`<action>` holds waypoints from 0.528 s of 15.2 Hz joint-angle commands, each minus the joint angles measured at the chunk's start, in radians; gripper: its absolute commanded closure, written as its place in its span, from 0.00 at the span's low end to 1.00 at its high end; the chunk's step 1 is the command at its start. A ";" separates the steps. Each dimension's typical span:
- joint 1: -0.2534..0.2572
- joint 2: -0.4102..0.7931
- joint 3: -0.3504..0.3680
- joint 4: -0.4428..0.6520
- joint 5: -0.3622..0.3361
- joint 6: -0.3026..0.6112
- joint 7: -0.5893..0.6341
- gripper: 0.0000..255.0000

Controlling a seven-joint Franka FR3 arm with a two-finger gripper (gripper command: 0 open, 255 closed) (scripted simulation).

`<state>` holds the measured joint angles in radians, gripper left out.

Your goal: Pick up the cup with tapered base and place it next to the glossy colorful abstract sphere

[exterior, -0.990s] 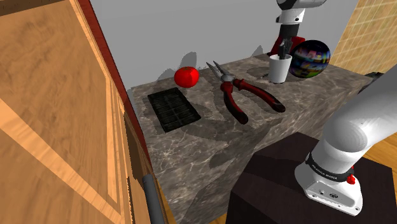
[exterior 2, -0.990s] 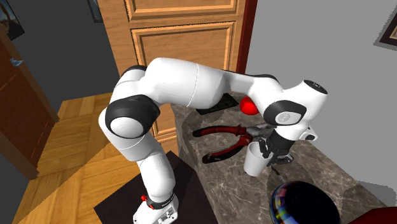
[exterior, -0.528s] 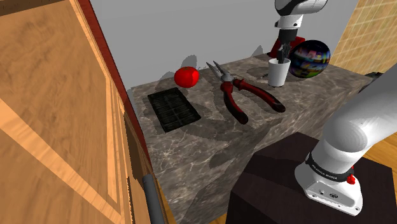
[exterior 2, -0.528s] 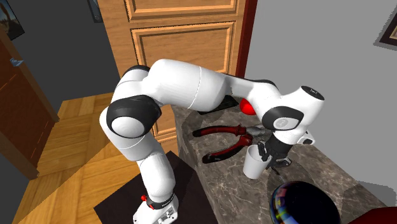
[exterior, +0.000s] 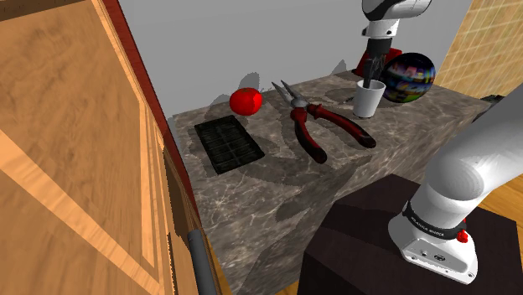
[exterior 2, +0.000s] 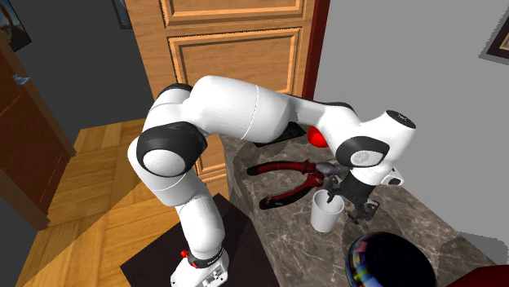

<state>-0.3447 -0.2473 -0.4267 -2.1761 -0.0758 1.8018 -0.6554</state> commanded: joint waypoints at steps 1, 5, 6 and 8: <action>0.000 0.000 0.000 0.000 0.000 0.000 0.000 0.00; 0.003 0.004 0.004 0.104 0.005 -0.100 -0.002 0.00; 0.004 0.007 0.004 0.133 0.006 -0.127 -0.004 0.00; 0.004 0.007 0.004 0.133 0.006 -0.127 -0.004 0.00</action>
<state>-0.3410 -0.2418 -0.4223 -2.0504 -0.0699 1.6822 -0.6580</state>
